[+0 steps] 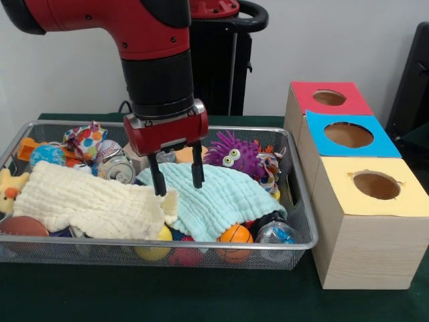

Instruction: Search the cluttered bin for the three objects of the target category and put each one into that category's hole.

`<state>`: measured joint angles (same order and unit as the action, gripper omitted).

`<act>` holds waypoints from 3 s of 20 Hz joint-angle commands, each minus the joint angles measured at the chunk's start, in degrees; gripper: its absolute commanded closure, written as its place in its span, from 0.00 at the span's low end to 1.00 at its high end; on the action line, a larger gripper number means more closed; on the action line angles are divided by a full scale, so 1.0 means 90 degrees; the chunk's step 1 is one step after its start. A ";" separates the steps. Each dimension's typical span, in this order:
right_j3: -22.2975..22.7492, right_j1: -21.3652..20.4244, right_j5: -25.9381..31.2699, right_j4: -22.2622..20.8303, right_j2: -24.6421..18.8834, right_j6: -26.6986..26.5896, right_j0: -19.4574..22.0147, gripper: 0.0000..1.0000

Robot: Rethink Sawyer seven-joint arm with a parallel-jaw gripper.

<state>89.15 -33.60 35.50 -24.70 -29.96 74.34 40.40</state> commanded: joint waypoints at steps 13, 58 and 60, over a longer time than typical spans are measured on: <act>-0.0703 0.0226 0.0227 -0.0492 0.0641 0.0024 0.0046 0.00; -0.0435 0.0942 0.0069 -0.0183 0.0347 0.0163 0.0016 0.00; -0.0383 0.0961 0.0023 -0.0181 0.0349 0.0208 0.0004 0.00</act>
<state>83.82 -27.39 35.50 -26.95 -25.64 74.34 40.37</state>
